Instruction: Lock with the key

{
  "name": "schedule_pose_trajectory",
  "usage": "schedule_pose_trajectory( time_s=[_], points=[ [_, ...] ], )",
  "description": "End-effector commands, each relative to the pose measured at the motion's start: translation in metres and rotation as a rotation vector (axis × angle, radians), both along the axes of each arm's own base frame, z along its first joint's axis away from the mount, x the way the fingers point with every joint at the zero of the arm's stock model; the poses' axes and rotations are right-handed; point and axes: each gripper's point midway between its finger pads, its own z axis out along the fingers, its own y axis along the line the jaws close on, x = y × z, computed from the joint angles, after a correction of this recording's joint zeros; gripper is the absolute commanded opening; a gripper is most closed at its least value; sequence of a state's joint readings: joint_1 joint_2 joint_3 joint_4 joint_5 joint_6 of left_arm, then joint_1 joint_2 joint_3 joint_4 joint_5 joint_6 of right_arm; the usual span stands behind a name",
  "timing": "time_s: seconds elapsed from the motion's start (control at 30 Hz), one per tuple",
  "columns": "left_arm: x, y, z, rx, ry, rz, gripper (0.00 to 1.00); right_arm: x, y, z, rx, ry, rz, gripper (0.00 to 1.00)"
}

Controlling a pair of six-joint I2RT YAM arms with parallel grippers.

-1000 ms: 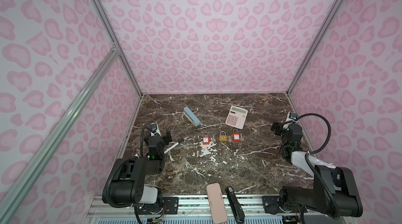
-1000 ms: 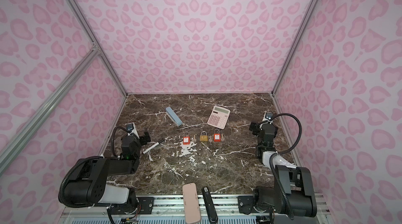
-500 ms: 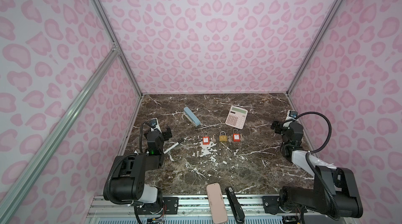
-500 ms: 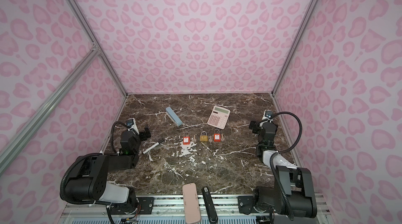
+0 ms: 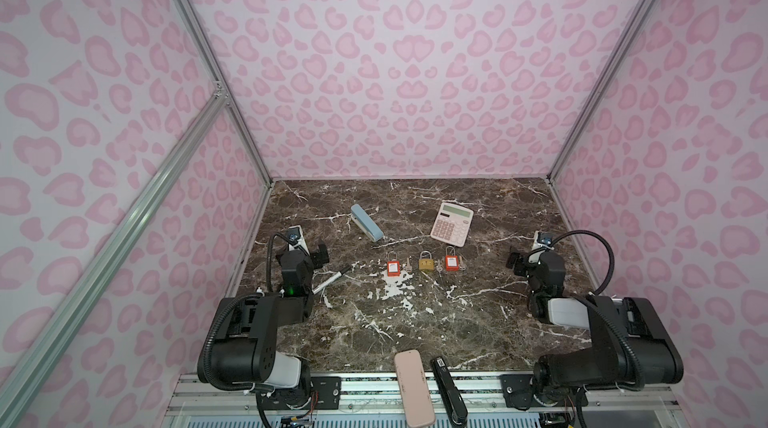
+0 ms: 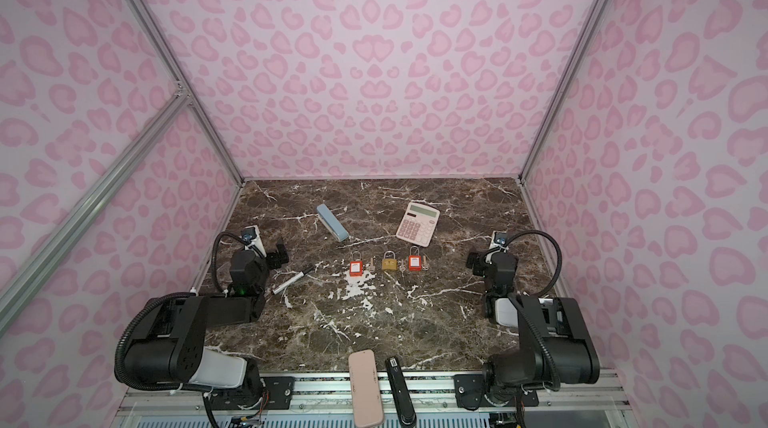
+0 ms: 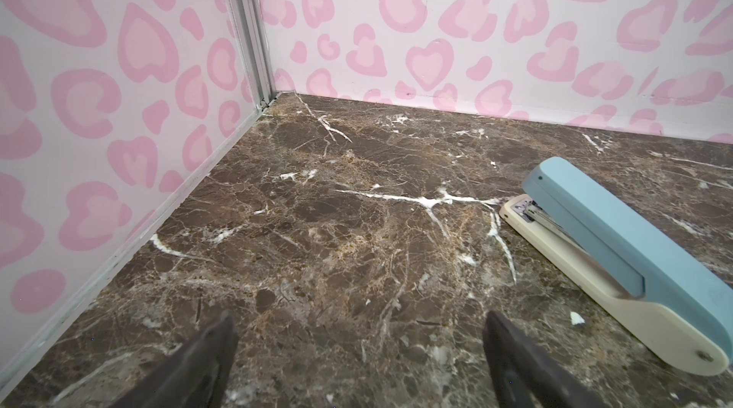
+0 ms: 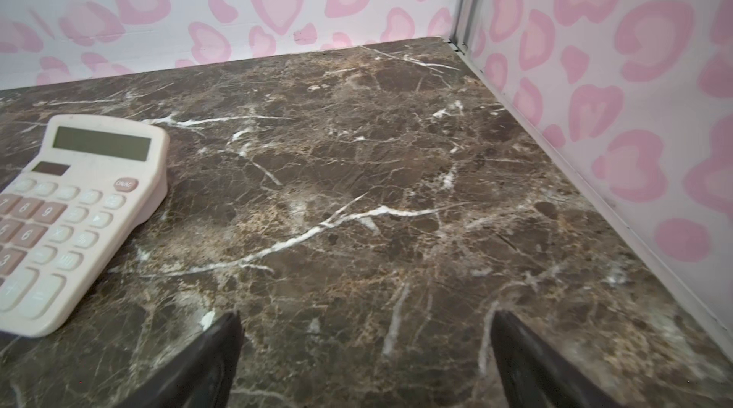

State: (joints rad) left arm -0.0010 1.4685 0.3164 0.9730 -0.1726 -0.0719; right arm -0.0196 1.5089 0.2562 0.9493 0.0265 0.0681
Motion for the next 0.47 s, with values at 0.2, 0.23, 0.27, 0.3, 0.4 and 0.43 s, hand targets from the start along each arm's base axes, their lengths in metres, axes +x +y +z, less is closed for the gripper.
schedule_pose_trajectory(
  time_s=[0.2, 0.23, 0.27, 0.3, 0.4, 0.43],
  points=[
    [0.004, 0.0, 0.004, 0.004, -0.009, -0.002, 0.98, 0.028, 0.005, 0.025, -0.058, -0.068, 0.025, 0.99],
    [0.004, 0.0, 0.005, 0.004, -0.013, -0.002, 0.97, 0.028, 0.005, 0.023, -0.058, -0.043, 0.026, 0.99],
    [0.004, 0.0, 0.004, 0.004, -0.012, -0.002, 0.98, 0.028, 0.005, 0.024, -0.059, -0.051, 0.028, 0.99],
    [0.004, 0.0, 0.004, 0.004, -0.012, -0.003, 0.98, 0.028, 0.006, 0.025, -0.06, -0.064, 0.029, 0.99],
    [0.003, 0.0, 0.004, 0.006, -0.012, -0.003, 0.98, 0.028, 0.006, 0.024, -0.061, -0.062, 0.032, 0.99],
    [0.003, 0.0, 0.005, 0.006, -0.015, -0.003, 0.98, 0.028, 0.006, 0.024, -0.06, -0.053, 0.032, 0.99]
  ],
)
